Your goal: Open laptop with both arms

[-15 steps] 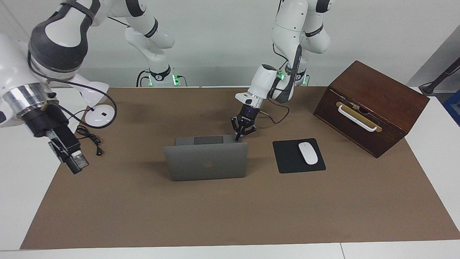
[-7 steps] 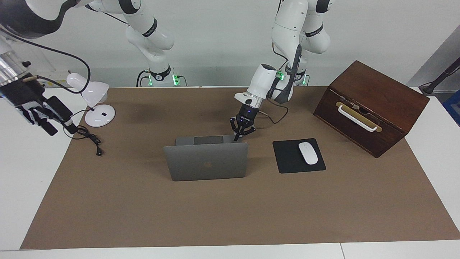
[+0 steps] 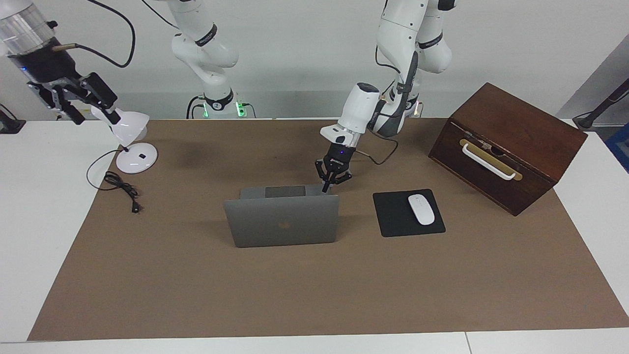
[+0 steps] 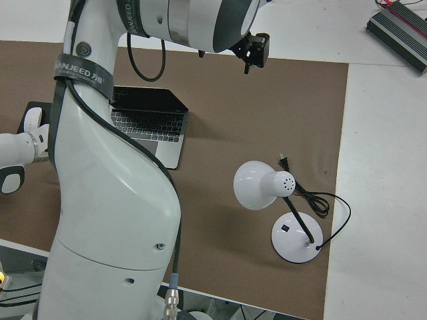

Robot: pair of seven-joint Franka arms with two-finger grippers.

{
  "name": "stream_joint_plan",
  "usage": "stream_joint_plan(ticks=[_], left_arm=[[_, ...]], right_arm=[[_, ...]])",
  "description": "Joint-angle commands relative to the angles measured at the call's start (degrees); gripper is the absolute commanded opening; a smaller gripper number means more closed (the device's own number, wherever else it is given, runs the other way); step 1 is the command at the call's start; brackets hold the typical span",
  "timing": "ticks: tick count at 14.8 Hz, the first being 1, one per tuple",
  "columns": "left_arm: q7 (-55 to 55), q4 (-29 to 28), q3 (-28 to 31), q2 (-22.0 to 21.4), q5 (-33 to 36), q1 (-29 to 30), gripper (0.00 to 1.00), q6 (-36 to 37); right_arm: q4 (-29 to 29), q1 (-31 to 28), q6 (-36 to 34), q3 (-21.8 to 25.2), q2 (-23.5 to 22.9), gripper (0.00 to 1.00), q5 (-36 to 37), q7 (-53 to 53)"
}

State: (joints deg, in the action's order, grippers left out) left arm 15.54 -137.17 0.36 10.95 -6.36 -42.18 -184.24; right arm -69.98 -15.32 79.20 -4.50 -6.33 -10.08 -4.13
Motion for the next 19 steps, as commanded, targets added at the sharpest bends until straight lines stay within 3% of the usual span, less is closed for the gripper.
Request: stream_joint_plan(ticks=[1,5,9,14,19], left_arm=[[-0.86,2.68,-0.01,-2.15,-1.11,0.69,0.00,8.08],[-2.87,9.18,0.08,-5.58,-1.02,3.15,0.00,25.64],[-6.65,11.92,0.16,-7.34,-1.02,5.17,0.00,34.90],[-10.96,14.20,0.16,-10.06,-1.02,8.68,0.00,45.96],[-13.95,17.46,0.16,-14.19,-1.02,12.29,0.00,57.05]], right_arm=[[-13.74,0.29,1.30,-0.42,9.37,1.00,1.20,-2.02],[-22.54,3.62,5.16,-0.42,15.36,1.00,1.20,-5.09],[-28.27,7.57,10.17,-0.51,19.24,1.00,1.20,-7.29],[-27.93,12.59,15.80,-0.51,18.72,1.00,4.26,-7.39],[-26.09,12.77,14.50,-0.51,17.84,1.00,7.69,-3.35]])
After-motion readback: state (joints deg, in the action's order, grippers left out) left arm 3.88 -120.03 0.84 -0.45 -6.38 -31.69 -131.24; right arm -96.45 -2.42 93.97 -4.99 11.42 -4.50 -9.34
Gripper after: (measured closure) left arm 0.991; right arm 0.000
